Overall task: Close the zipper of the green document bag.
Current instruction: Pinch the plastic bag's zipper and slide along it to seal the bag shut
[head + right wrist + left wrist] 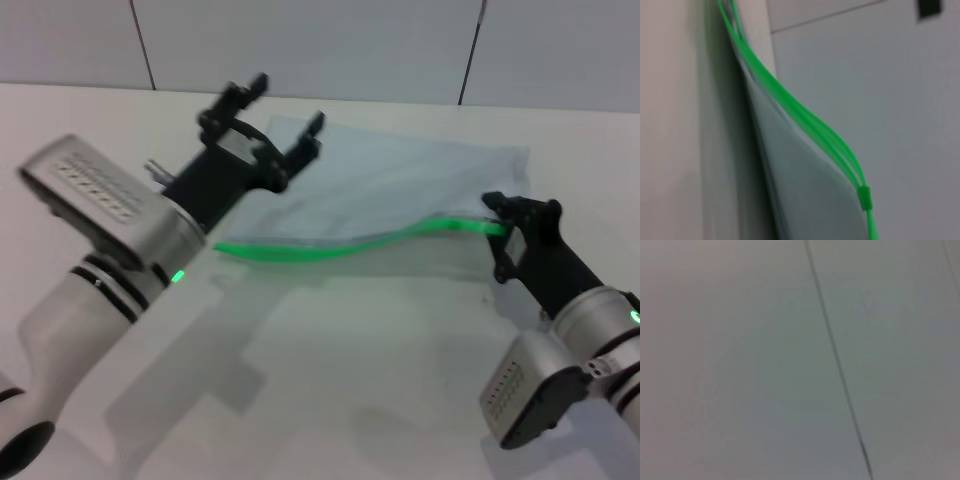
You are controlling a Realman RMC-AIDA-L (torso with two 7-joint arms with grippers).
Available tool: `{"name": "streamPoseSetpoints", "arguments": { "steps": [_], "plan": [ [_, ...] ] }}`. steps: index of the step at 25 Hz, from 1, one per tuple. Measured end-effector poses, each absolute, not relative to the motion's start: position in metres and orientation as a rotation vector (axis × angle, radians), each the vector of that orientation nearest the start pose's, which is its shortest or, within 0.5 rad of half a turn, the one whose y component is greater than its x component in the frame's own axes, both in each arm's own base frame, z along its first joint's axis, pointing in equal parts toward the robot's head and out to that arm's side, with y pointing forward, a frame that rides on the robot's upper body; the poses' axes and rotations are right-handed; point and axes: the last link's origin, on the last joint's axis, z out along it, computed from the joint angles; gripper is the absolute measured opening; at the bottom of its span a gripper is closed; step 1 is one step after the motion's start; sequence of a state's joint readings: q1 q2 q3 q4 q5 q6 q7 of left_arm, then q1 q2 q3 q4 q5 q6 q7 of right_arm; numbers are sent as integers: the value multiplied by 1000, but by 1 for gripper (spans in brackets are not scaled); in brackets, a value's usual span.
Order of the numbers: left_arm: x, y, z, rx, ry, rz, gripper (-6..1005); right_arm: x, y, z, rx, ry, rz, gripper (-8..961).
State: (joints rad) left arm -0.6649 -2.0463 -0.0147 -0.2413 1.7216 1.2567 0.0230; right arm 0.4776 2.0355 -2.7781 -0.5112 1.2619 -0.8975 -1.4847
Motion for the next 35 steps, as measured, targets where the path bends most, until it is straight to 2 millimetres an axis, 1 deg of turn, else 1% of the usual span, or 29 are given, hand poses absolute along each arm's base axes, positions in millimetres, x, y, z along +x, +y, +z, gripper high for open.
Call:
{"name": "streamPoseSetpoints", "arguments": {
  "steps": [2, 4, 6, 12, 20, 25, 30, 35],
  "plan": [
    [-233, 358, -67, -1995, -88, -736, 767, 264, 325, -100, -1835, -735, -257, 46],
    [-228, 355, -79, -2053, 2, -675, 767, 258, 326, -102, -1836, -744, -237, 45],
    [-224, 351, -87, -2087, 75, -640, 767, 254, 327, -104, -1838, -755, -224, 44],
    [-213, 337, -108, -2165, 283, -567, 766, 249, 329, -106, -1846, -769, -210, 43],
    [-211, 327, -116, -2195, 405, -536, 766, 247, 332, -105, -1841, -766, -206, 40],
    [-211, 327, -116, -2182, 444, -513, 765, 245, 330, -108, -1846, -782, -199, 39],
    [-211, 328, -115, -2159, 502, -478, 765, 243, 324, -113, -1860, -808, -183, 38],
    [-213, 327, -116, -2154, 541, -448, 731, 242, 322, -115, -1866, -821, -174, 36]
  ]
}}
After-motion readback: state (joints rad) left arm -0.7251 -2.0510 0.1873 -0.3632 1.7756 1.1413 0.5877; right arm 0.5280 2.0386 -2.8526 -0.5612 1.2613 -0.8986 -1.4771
